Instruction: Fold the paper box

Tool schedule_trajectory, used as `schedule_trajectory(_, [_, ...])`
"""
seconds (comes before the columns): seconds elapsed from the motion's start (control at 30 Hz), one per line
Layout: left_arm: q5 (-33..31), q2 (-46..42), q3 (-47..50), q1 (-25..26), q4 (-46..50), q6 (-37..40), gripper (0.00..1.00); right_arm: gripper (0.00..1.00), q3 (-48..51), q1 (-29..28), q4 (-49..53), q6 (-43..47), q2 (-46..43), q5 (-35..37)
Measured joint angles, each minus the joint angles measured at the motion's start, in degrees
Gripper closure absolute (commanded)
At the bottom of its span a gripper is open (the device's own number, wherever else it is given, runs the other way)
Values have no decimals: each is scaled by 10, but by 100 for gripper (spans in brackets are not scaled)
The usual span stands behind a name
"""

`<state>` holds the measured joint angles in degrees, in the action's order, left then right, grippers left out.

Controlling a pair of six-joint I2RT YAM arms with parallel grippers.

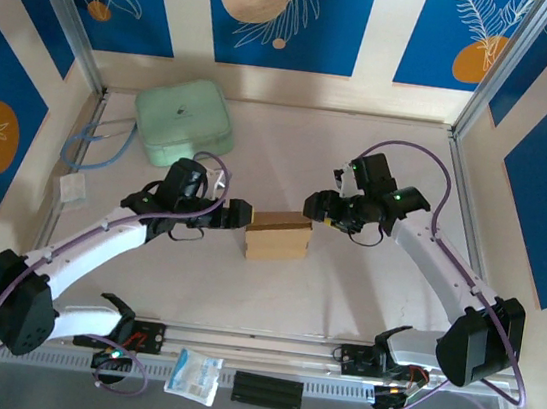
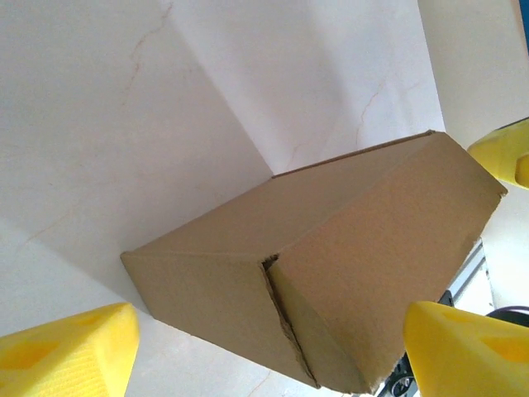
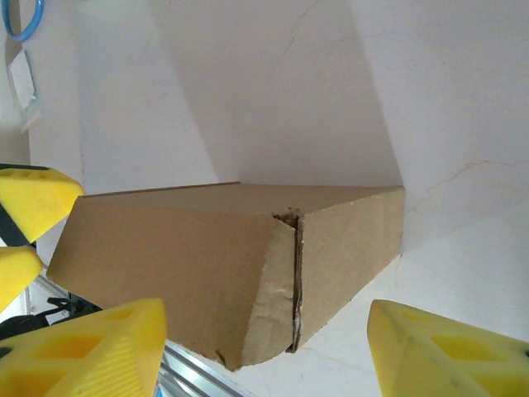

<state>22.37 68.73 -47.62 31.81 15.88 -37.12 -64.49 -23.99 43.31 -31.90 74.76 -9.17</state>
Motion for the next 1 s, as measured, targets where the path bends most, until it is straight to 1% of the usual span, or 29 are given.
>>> schedule_trajectory(0.2, [-3,3,18,0,-7,-4,25,35,27,-5,0,0,1,16])
schedule_trajectory(0.33, [3,5,34,3,-29,-6,28,34,42,-10,-3,0,1,20])
schedule_trajectory(0.47, [7,12,37,4,-39,-6,28,34,41,-14,-2,0,5,24])
schedule_trajectory(0.6, [6,12,37,4,-42,-8,24,34,27,-17,6,0,7,26])
schedule_trajectory(0.73, [1,11,37,4,-42,-10,23,34,8,-19,10,0,6,26])
schedule_trajectory(0.8, [0,11,37,4,-42,-10,23,34,7,-19,10,0,1,26])
schedule_trajectory(0.9, [0,11,37,4,-42,-10,26,34,7,-19,11,0,-2,31])
schedule_trajectory(1.0, [1,11,37,6,-44,-14,30,38,17,-19,8,2,-2,34])
